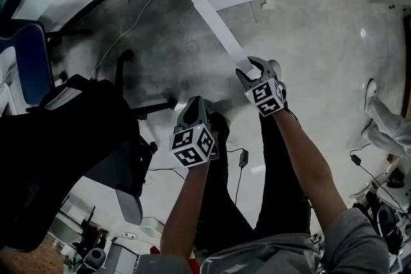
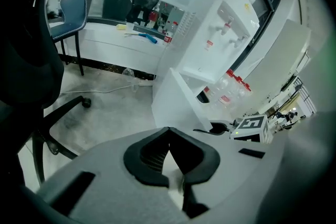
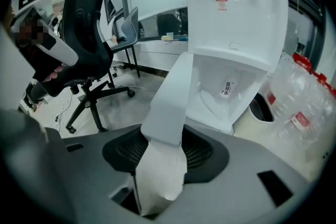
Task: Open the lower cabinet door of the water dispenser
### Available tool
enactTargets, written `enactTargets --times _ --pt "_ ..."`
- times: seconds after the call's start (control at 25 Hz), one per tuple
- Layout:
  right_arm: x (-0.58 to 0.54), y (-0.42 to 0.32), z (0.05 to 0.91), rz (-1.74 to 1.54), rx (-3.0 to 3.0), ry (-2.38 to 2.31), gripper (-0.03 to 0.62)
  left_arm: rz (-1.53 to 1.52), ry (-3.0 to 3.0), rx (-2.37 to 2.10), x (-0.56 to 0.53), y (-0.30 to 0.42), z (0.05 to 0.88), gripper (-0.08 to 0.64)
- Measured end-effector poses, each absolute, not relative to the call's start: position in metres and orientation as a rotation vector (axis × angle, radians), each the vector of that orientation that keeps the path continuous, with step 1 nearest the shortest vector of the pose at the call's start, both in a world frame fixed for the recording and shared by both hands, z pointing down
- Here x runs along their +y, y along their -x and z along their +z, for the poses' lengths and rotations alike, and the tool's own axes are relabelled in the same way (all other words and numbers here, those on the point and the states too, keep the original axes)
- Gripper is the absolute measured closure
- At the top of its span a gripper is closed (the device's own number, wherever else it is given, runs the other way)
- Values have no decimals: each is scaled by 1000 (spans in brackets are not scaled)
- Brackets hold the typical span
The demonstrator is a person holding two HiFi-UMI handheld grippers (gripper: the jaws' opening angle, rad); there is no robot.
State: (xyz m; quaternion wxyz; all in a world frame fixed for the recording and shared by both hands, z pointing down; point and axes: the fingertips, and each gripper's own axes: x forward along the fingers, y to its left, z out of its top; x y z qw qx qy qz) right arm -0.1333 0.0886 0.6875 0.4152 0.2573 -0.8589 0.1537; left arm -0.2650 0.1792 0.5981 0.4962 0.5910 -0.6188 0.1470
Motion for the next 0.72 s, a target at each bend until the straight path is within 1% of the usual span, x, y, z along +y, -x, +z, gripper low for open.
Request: enactTargets --times 0.72 --pt "128 217 691 562 -1989 -1006 390 355 -1379 -1473 209 330 612 549"
